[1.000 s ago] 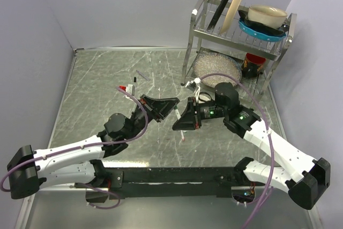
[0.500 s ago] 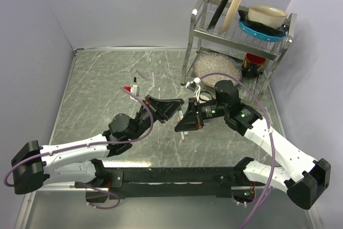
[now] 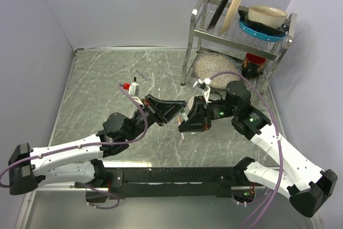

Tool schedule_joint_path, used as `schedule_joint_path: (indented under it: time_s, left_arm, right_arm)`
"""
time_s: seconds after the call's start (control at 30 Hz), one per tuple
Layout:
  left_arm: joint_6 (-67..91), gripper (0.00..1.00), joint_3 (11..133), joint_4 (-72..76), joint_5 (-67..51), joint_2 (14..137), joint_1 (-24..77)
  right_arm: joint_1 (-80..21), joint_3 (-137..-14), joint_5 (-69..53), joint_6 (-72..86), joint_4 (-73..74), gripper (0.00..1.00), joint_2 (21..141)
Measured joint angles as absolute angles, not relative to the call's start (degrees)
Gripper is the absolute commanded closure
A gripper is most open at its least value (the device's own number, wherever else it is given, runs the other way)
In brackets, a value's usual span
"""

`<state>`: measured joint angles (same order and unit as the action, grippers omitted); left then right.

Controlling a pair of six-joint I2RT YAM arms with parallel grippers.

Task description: Insert the pens into the pen caps

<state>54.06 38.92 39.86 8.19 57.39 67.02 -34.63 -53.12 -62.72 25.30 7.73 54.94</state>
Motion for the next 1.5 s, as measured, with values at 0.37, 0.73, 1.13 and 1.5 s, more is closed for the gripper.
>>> schedule_joint_path:
  time_s: [0.37,0.73,1.13,1.5]
  left_arm:
    - [51.90,0.99,43.42,36.14,9.39,61.73,67.02]
    - [54.35,0.99,45.95,18.24,9.87,58.37,63.51]
    - [55.07,0.99,47.05,-2.17,-11.16,60.01,56.21]
    - [50.61,0.99,47.07,-7.49,-10.59,74.70,47.94]
  right_arm:
    - [-33.74,-53.15,-59.61,24.43,9.85,1.00,54.85]
    - [-33.74,-49.19,-53.01,24.67,11.44,0.69,53.23]
    - [-29.15,-38.46,-44.45,29.82,3.05,0.12,43.24]
    - [-28.97,-31.57,-38.19,31.68,5.76,0.03,26.79]
